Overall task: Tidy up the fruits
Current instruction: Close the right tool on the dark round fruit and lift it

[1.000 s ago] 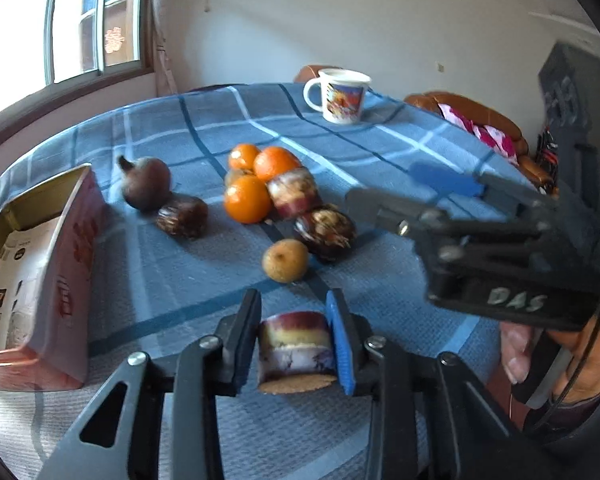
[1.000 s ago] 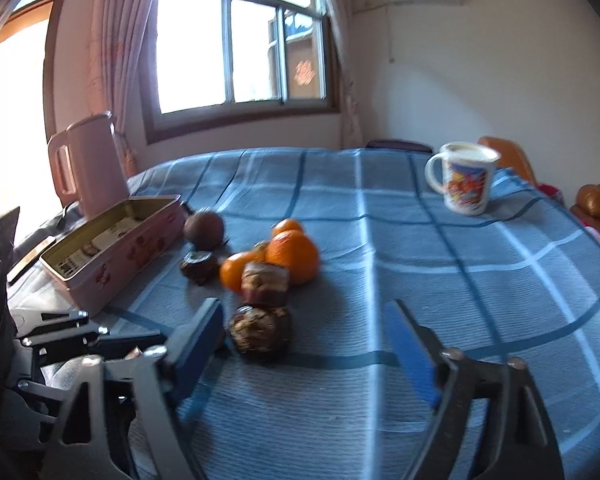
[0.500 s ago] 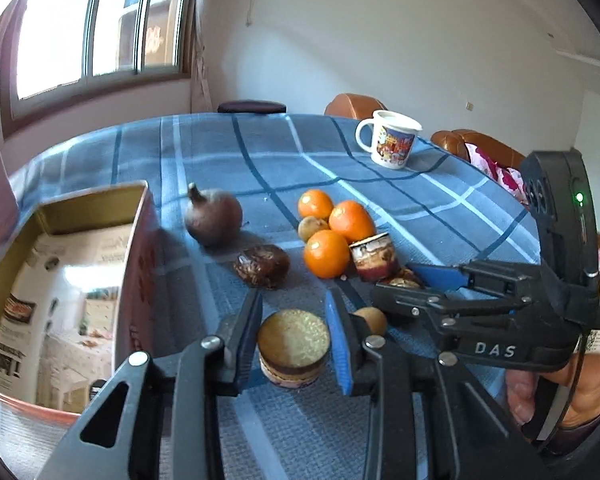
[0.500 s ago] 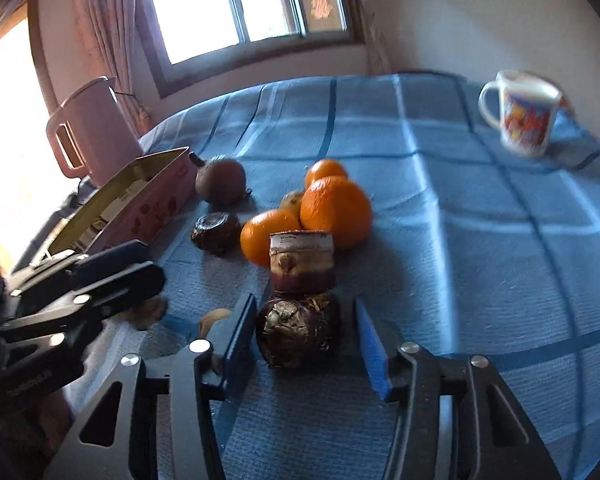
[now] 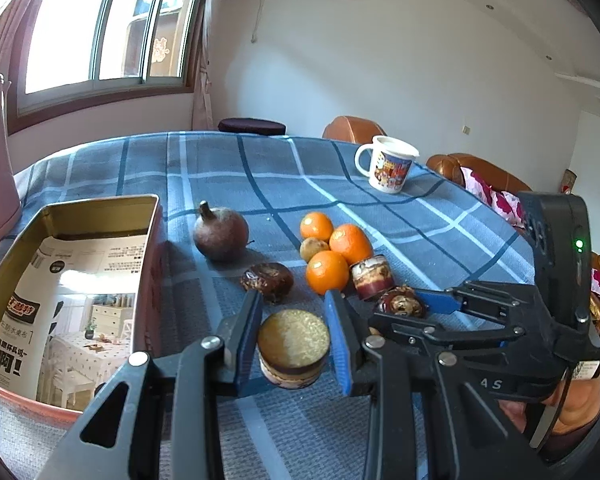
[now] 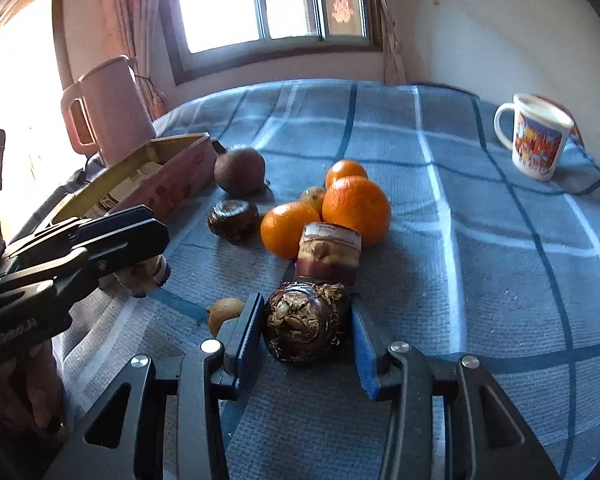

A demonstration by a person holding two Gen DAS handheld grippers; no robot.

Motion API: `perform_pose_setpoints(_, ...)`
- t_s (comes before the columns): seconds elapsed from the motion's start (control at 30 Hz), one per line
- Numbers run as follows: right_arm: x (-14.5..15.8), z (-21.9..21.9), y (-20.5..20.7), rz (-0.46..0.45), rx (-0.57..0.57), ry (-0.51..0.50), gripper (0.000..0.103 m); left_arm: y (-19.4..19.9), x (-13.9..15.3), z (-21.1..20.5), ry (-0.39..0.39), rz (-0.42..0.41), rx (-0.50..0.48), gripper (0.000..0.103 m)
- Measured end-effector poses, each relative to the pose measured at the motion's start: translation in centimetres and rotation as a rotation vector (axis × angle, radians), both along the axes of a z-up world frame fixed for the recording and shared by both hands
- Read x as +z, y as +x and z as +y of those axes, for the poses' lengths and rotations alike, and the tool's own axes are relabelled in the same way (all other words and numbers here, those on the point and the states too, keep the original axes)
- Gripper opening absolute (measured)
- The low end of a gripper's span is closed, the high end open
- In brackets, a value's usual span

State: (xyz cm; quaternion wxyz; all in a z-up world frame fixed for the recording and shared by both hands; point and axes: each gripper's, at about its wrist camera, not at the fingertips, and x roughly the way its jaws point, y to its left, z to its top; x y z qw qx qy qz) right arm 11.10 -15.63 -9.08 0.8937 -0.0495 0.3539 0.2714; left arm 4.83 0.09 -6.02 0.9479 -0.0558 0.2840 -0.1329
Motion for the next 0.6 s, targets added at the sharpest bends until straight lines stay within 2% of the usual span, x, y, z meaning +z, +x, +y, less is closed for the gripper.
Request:
perform_pose_setpoints(0.23,0.8,-0.3,-1.2,-0.098,0.016,0.036,0.044,-0.5,0.2,0.3,-0.005,-0.031,0.012,0.034)
perform_pose_setpoints(0.6,1.5,-0.6,-2.6,-0.195,0.019,0.068,0.044,-1.2,0.6,0.3,0.000,-0.082,0.026,0.034)
